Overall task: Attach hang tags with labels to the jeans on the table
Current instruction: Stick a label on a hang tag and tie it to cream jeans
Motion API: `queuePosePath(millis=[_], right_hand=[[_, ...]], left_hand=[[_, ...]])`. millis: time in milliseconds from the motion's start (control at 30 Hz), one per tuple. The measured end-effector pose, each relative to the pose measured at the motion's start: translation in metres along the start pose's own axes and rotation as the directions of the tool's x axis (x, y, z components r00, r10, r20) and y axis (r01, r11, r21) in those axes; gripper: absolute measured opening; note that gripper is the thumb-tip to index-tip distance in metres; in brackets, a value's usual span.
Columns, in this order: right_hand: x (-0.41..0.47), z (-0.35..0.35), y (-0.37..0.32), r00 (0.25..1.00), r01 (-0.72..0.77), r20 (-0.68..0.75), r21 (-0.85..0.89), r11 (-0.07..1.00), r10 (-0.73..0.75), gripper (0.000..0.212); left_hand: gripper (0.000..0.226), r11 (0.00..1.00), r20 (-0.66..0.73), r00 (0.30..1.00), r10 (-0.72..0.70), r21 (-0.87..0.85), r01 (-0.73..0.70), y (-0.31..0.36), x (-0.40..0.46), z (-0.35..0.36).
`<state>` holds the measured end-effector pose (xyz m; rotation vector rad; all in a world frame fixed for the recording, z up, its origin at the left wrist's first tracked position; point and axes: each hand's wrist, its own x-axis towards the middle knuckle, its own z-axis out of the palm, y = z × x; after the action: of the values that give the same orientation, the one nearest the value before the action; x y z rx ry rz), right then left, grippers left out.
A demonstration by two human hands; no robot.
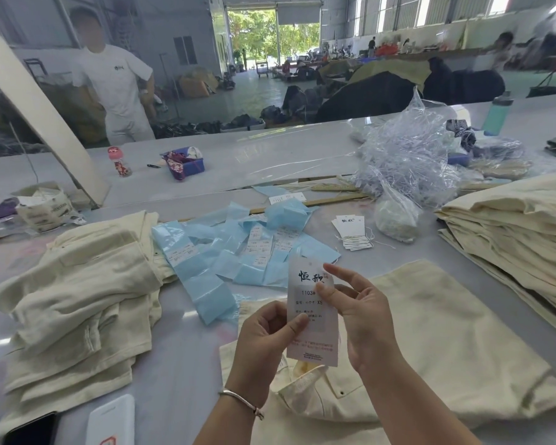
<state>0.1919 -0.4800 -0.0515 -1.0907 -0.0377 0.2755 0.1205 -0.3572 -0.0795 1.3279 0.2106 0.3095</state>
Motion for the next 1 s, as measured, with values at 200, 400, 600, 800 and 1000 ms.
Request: queuePosePath(millis=[200, 400, 600, 800, 1000], right_hand=[[-0.002, -0.013, 0.005, 0.995, 0.096, 0.02, -0.156, 0.983, -0.094, 0.022], [0.017, -0.045, 0.0, 0.993, 0.112, -0.004, -0.203, 0.973, -0.115, 0.016], [0.064, -0.091, -0.012, 0.993, 0.099, -0.035, -0.247, 0.964, -0.111, 0.011], [0.152, -0.169, -0.007, 0.986, 0.04, -0.122, -0.488, 0.872, -0.114, 0.014], [0.258, -0.178, 0.019, 0.997, 0.068, 0.033, -0.851, 0.52, -0.075, 0.016]], left_hand=[[0.041, 0.996, 0.067, 0.994, -0.09, -0.016, 0.091, -0.005, 0.011, 0.015], [0.019, 0.988, 0.039, 0.988, -0.149, 0.047, 0.147, -0.01, 0.034, 0.043], [0.037, 0.972, -0.085, 0.982, -0.169, 0.151, 0.18, -0.026, 0.083, 0.085], [0.04, 0.946, -0.263, 0.947, -0.183, 0.214, 0.242, -0.06, 0.144, 0.107], [0.003, 0.922, -0.337, 0.914, -0.227, 0.228, 0.313, -0.081, 0.173, 0.106]])
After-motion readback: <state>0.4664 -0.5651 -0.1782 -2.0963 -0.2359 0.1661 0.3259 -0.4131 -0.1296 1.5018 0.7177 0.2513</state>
